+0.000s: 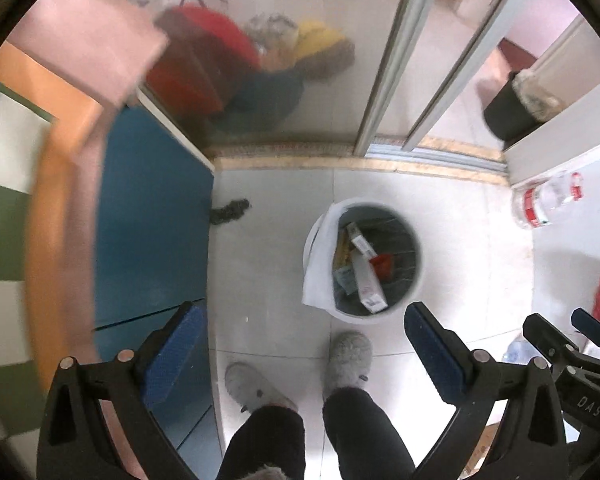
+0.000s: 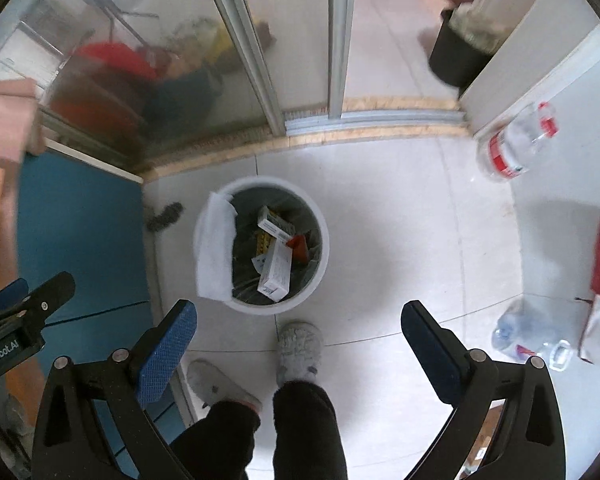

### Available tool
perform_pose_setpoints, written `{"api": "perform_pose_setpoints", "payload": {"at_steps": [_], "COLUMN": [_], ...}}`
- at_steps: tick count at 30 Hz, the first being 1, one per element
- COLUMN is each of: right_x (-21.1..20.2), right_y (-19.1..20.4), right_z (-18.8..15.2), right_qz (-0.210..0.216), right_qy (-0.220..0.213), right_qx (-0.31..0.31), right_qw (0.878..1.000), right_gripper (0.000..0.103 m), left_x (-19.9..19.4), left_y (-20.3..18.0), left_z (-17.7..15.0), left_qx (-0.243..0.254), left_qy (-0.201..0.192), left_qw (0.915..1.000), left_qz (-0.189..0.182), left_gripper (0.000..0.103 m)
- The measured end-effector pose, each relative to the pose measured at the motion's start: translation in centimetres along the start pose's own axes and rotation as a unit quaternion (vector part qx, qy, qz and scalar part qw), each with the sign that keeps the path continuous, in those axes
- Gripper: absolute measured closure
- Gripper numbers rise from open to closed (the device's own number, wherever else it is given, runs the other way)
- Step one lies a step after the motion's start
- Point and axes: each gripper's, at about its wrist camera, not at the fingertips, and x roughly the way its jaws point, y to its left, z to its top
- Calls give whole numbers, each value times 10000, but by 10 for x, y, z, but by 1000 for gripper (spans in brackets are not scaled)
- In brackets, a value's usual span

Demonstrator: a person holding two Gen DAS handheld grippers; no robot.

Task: Collect trash
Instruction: 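Move both tools back up toward the counter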

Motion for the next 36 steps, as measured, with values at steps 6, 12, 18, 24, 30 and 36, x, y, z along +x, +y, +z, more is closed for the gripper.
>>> {"api": "perform_pose_setpoints", "payload": {"at_steps": [6,12,18,24,30,36], "right_x": [-121,-218,-267,-302,-319,-281], "right_y": [-1,-2,10,68,209,390], "right_z": [-11,-26,-39,-28,-7,-14], "right_qz": [89,48,179,570,1175,1634], "right_qy": [-347,-765,-868,-1007,-836,-301], "right_qx": [-34,-133,-272,-534,-1305,-2357], "right_qw": [9994,9970,9957,9918,9809,9575], "right_gripper": [0,0,0,0,0,0], "left_x": [-105,-184,-225,-274,-304,-292], "left_y": [-5,-6,15,85,225,391], "left_z": [-9,-26,-32,-29,-48,-106], "left_qx": [-115,-160,-402,-900,-1914,-2962], "left_qy": [-243,-546,-841,-1455,-1840,-1540], "left_qw": [9995,9978,9940,9852,9623,9309], "left_qz": [-183,-341,-580,-43,592,1485], "left_gripper": [0,0,0,0,0,0]}}
